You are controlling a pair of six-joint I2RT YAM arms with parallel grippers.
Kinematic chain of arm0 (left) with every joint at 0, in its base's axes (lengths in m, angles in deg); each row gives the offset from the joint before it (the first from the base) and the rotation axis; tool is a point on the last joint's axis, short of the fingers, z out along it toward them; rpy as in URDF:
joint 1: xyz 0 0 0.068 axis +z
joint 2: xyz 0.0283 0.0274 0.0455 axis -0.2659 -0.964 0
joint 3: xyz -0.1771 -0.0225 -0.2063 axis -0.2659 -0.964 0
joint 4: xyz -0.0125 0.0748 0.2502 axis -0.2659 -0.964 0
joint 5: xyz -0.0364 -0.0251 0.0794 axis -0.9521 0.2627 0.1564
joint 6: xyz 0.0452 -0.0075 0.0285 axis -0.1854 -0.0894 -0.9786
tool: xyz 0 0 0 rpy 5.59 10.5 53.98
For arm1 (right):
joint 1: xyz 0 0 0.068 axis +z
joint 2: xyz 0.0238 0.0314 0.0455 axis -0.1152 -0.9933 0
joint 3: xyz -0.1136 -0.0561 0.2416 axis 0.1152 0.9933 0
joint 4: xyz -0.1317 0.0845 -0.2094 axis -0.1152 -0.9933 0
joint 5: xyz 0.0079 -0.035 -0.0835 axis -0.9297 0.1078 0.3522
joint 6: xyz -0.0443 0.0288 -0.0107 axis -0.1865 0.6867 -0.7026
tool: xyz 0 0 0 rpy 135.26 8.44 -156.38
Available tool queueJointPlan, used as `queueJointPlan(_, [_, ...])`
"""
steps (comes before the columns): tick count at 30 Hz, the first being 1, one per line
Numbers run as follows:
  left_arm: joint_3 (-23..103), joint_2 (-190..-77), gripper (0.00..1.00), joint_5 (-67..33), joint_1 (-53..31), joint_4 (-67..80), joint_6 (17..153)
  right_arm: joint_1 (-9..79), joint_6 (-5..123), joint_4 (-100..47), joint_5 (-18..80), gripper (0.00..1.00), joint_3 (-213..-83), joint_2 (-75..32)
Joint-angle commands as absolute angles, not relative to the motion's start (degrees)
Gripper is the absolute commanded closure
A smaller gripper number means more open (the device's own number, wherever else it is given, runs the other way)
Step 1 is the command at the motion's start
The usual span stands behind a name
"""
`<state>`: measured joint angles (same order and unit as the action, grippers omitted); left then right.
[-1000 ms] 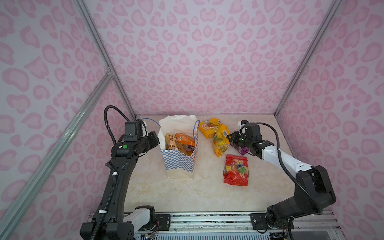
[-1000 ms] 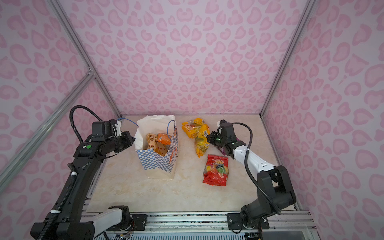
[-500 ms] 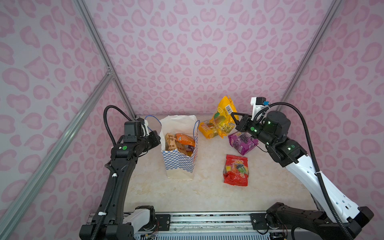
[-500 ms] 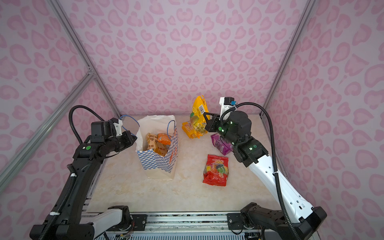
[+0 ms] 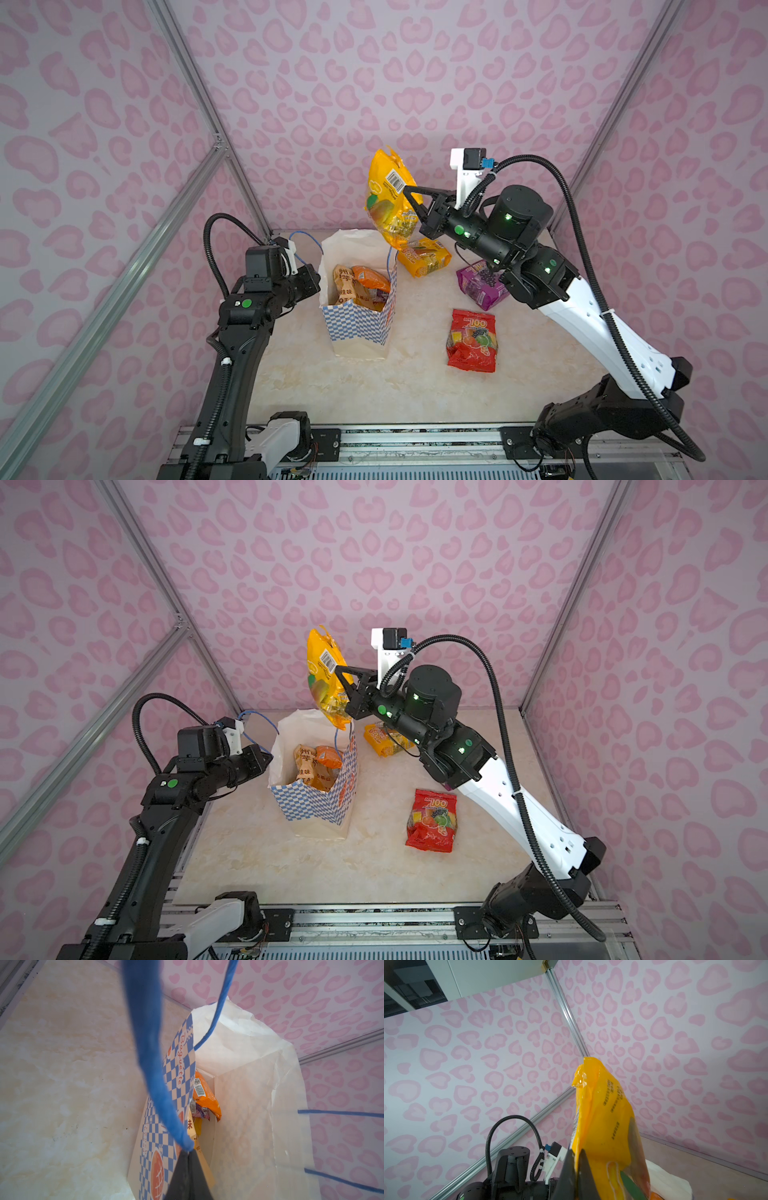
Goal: Place the snacks into the paper bag
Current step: 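Lift the yellow gummy bag with the right gripper over the paper bag, then lower the yellow gummy bag into the paper bag with the right gripper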
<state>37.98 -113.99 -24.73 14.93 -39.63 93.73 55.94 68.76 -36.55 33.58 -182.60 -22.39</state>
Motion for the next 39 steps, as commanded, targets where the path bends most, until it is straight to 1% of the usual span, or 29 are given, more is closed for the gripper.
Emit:
queueJointPlan(1, [37.94,-113.36,0.94,-25.70,14.90,-39.14,93.24,57.26,68.24,-32.09,32.90,1.00,-187.12,-26.97])
queueJointPlan(4, [37.75,-112.94,0.94,-25.80,14.87,-38.84,93.51,57.48,70.25,-32.49,32.04,1.00,-190.02,-31.49])
queueJointPlan(7, [37.47,-112.33,0.94,-25.76,14.90,-38.16,93.72,57.66,71.62,-33.35,32.75,1.00,-190.31,-34.75])
queueJointPlan(11, [37.14,-112.04,0.94,-26.07,14.88,-37.74,93.79,57.92,72.11,-33.63,35.46,1.00,-186.80,-36.54])
queueJointPlan(17, [37.05,-112.17,0.94,-26.06,14.89,-37.30,93.86,58.43,73.73,-32.20,39.39,1.00,-177.85,-36.48])
queueJointPlan(21, [37.13,-112.44,0.93,-26.32,14.90,-36.91,94.03,58.51,74.00,-32.68,40.87,1.00,-175.23,-37.61])
queueJointPlan(29, [36.88,-112.58,0.94,-26.49,14.89,-36.59,94.34,58.49,73.15,-38.00,43.48,1.00,-179.60,-44.33])
queueJointPlan(34, [36.95,-112.64,0.93,-26.24,14.83,-36.53,94.30,58.51,70.84,-40.39,48.47,1.00,-183.66,-49.01])
queueJointPlan(37, [37.12,-112.83,0.94,-26.24,14.90,-36.52,94.30,58.45,70.31,-44.99,47.86,1.00,-187.68,-52.55])
queueJointPlan(39, [37.21,-112.83,0.94,-26.11,14.90,-36.66,94.25,59.03,71.03,-45.31,47.19,1.00,-186.75,-52.57])
